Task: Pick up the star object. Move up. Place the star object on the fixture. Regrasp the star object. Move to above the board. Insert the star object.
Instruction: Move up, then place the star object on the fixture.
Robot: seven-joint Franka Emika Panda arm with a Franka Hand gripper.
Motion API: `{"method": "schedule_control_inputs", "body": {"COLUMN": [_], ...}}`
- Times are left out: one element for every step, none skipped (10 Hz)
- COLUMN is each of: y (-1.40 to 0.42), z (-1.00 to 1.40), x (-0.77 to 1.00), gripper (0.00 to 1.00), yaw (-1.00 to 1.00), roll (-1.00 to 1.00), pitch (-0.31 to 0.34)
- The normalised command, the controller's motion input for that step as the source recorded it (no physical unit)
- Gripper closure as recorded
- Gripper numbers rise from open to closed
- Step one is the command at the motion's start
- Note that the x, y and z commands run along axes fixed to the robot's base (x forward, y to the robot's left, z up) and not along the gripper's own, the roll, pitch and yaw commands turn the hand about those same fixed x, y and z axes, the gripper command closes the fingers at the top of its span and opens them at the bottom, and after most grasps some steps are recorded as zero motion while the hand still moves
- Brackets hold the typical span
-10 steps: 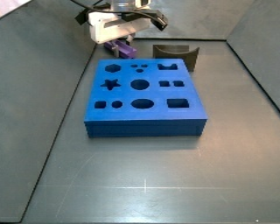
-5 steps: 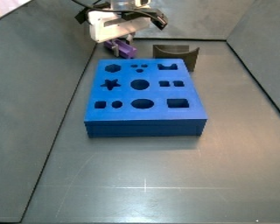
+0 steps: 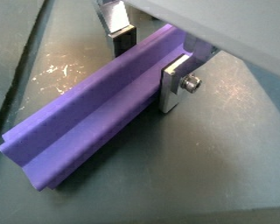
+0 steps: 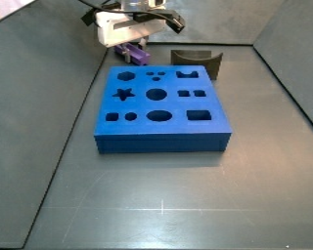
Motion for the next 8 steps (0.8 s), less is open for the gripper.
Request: {"method": "schedule_control_inputs", "body": {"y": [0.00,0.03,0.02,0.01,0.01,0.00,0.00,0.00], "z": [0.83,0.76,0.67,0.56,0.44,0.26,1.00,1.00], "x": [0.00,-0.11,-0.09,-0.06,-0.03,-0.03,0.00,0.00], "gripper": [1.00,1.00,1.00,1.00,1.00,1.00,1.00,1.00], "yaw": [0.00,-0.05,-0.06,-0.05,-0.04,-0.03,0.00,0.00], "roll": [0.00,0.00,0.01,0.02,0.04,0.07,0.00,0.02], "pitch": [0.000,0.051,0.060,0.076,0.088,0.092,0.000,0.010]}}
